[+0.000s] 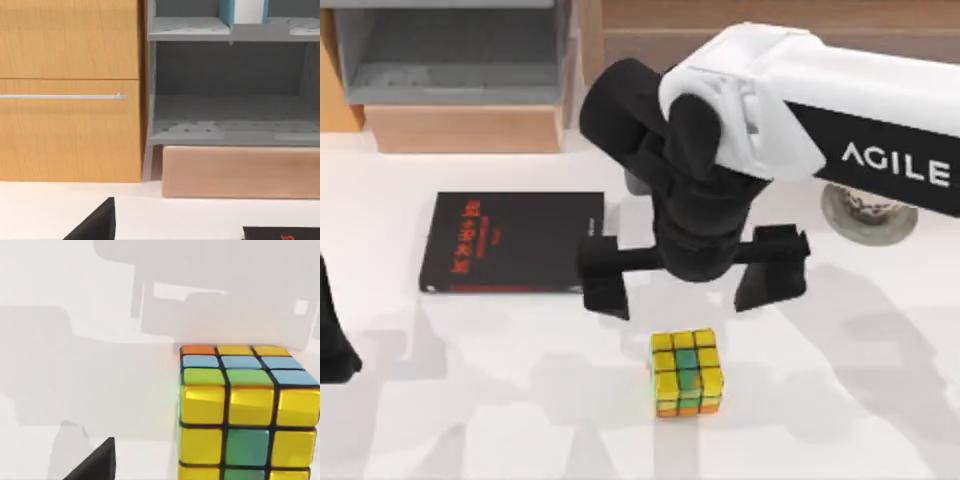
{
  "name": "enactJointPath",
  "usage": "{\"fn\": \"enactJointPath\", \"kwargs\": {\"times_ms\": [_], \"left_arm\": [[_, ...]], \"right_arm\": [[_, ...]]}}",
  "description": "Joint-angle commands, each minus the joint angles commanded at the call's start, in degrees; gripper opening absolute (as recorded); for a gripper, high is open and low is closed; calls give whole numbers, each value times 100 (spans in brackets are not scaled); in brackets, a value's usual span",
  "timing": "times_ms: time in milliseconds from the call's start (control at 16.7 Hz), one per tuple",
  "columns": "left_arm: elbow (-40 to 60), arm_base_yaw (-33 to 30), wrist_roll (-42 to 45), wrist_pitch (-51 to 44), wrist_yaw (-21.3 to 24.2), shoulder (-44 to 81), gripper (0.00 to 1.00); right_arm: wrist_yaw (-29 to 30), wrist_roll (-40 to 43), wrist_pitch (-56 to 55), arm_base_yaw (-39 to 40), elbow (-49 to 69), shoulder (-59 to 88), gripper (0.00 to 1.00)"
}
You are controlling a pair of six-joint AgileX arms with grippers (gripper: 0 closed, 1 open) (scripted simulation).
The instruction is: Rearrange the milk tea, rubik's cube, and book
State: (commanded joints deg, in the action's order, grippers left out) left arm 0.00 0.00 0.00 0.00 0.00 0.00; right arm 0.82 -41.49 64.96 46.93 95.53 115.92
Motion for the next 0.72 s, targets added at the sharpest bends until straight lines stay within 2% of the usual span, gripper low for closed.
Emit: {"fn": "enactJointPath", "kwargs": {"times_ms": [180,720], "left_arm": [[0,0,0,0,0,0,100],[0,0,0,0,0,0,100]], "right_arm": [[-71,-167,383,130,-42,35,100],[-71,-158,61,119,-294,110,100]]}}
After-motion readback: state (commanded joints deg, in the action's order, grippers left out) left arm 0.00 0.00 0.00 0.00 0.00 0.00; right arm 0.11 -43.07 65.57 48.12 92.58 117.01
